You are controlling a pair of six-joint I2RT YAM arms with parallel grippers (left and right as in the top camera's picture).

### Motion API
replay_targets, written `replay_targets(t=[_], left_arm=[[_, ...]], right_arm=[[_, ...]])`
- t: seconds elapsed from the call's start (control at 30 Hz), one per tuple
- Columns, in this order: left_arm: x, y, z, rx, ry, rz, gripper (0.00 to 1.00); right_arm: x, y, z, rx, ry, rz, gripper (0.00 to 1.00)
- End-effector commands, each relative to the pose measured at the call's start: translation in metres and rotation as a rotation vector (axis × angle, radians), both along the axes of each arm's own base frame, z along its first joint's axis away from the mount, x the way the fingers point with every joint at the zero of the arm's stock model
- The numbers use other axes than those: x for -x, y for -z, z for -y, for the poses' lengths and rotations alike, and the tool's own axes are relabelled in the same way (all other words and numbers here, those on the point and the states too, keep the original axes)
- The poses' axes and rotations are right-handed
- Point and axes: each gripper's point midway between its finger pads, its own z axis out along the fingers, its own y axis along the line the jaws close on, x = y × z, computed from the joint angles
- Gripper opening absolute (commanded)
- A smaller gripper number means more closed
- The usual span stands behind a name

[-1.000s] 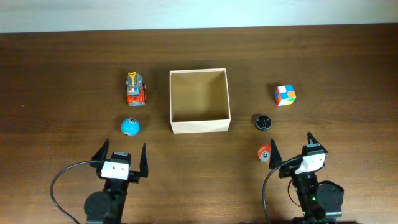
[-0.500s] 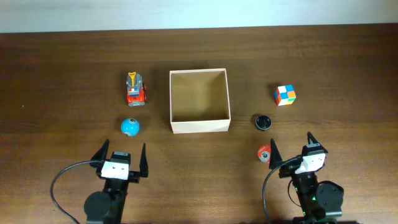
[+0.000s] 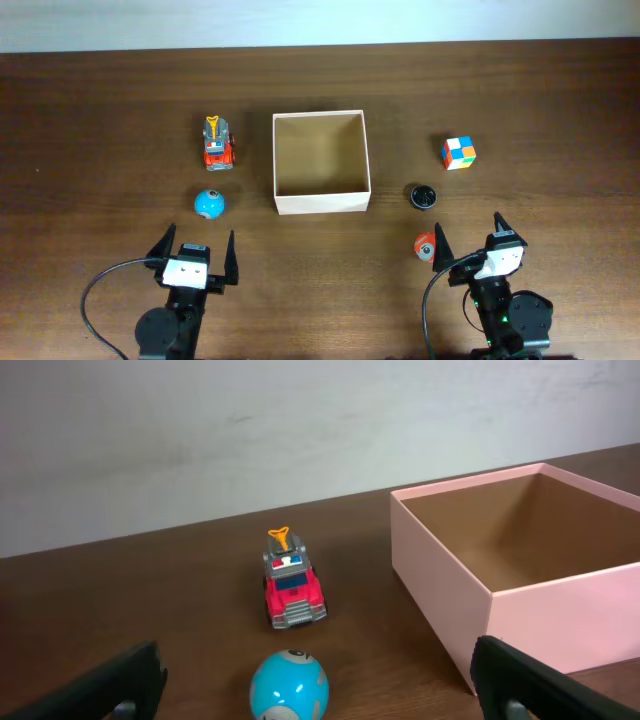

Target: Pack container

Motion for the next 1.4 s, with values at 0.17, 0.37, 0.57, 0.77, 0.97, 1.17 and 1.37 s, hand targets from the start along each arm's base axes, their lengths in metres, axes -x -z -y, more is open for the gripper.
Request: replay_targets(t=[0.17,0.37,0.57,0.77,0.97,1.17,1.37], left_arm=[[0.0,0.001,0.001,0.017,0.008,-0.003,0.99],[0.0,0.001,0.001,0.017,0.008,-0.003,0.99],[0.0,0.001,0.001,0.017,0.008,-0.003,0.99],[0.0,0.001,0.001,0.017,0.008,-0.003,0.99],[0.0,0.001,0.001,0.017,0.008,-0.003,0.99],[0.0,0.001,0.001,0.017,0.008,-0.003,0.99],[0.0,0.001,0.001,0.017,0.008,-0.003,0.99]], right_arm=[[0.0,0.002,-0.001,0.006,-0.004,0.001,0.99],[0.0,0.002,-0.001,0.006,-0.004,0.001,0.99],[0.0,0.002,-0.003,0.005,-0.013,0.004,0.99],[0.006,-0.001,-0.027,-0.021,-0.156,0.011,0.99],[0.014,-0.003,-0.048,-0.051,-0.289,0.007,0.99],[0.016,-0.024,-0.049,-0.089,-0.293,0.05,0.99],[0.023,-0.069,-0.042,-0.056,-0.255,0.124,0.99]])
